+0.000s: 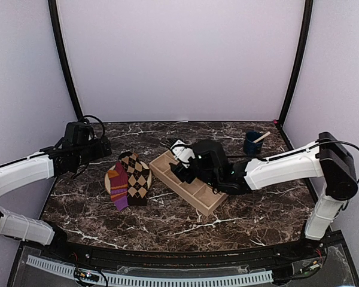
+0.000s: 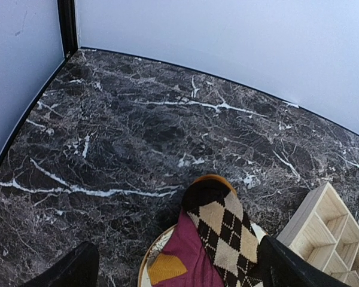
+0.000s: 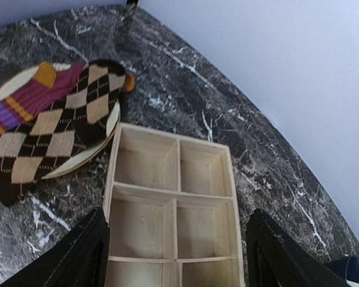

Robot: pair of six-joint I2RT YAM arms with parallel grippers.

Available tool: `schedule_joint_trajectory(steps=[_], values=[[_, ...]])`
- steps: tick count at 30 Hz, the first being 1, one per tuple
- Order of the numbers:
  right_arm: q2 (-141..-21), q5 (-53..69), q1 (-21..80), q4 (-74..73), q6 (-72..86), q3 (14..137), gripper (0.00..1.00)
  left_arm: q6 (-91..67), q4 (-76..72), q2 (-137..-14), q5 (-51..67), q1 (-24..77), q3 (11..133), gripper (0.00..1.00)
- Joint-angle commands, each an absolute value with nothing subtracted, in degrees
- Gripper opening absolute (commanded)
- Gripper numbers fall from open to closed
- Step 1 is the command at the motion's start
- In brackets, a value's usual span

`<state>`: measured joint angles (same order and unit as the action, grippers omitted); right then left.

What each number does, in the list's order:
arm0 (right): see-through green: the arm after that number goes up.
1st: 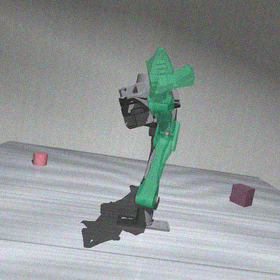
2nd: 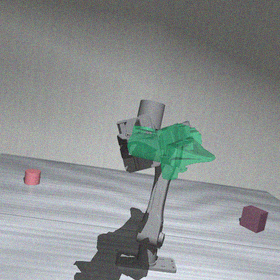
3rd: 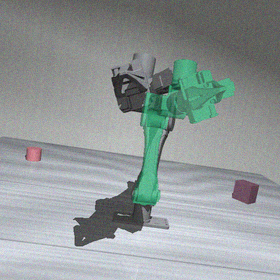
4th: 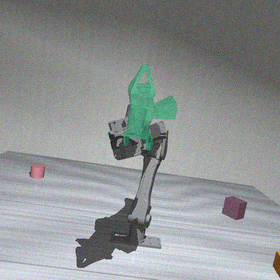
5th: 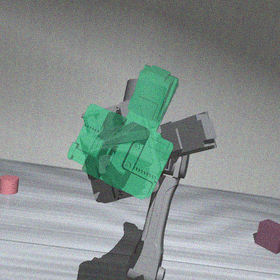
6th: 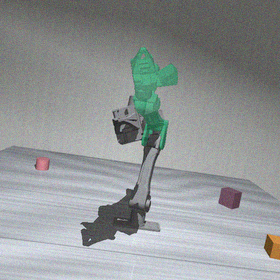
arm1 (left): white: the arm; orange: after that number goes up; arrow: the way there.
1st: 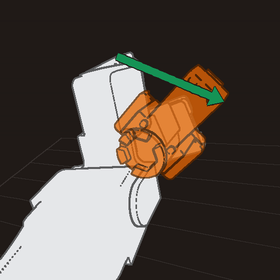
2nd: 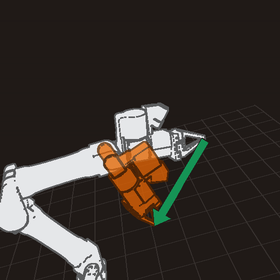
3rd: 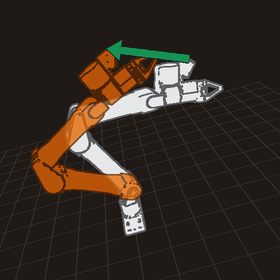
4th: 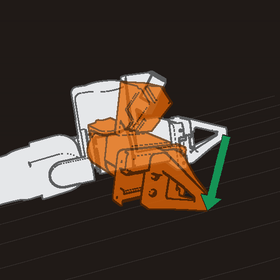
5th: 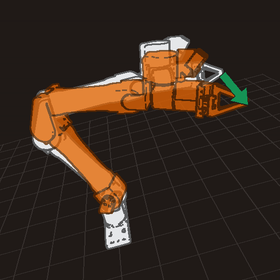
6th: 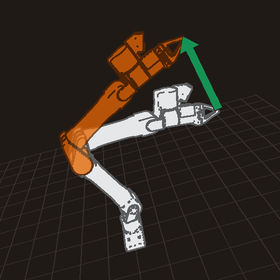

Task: Roll the socks
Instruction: Move the storage box to the center of the board.

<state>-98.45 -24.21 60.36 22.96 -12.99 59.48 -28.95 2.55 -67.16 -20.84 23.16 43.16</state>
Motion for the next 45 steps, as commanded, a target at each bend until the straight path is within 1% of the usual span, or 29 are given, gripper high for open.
schedule_joint_trajectory(steps=[1,6,11,18,23,29,37,45], values=[[-102.5,-28.7,61.3,13.1,-10.1,66.4,0.73,-32.2,7.7,-68.1,-20.6,23.2,45.2,0.95],[-106.7,-30.1,61.4,4.5,-1.7,72.6,0.71,-29.8,8.5,-71.6,-18.0,23.2,47.4,0.93],[-107.3,-29.9,61.7,-1.6,12.5,75.1,0.59,-30.1,8.8,-74.0,-13.5,23.2,47.6,0.90],[-108.9,-30.9,63.7,-9.4,27.4,77.1,0.43,-29.4,8.0,-74.4,-9.6,23.2,46.1,0.86],[-110.0,-30.4,63.8,-14.1,38.3,76.6,0.42,-29.4,8.0,-73.9,-6.8,23.2,44.8,0.84],[-106.8,-31.9,63.9,-16.3,48.1,71.7,0.43,-29.7,7.1,-72.9,-4.9,23.2,43.0,0.84],[-105.5,-29.3,64.1,-17.9,58.0,68.4,0.41,-30.3,6.0,-74.4,-2.3,23.3,43.2,0.82],[-105.9,-27.8,64.4,-18.6,63.1,68.2,0.37,-30.4,5.4,-75.2,-0.3,23.2,43.4,0.80]])
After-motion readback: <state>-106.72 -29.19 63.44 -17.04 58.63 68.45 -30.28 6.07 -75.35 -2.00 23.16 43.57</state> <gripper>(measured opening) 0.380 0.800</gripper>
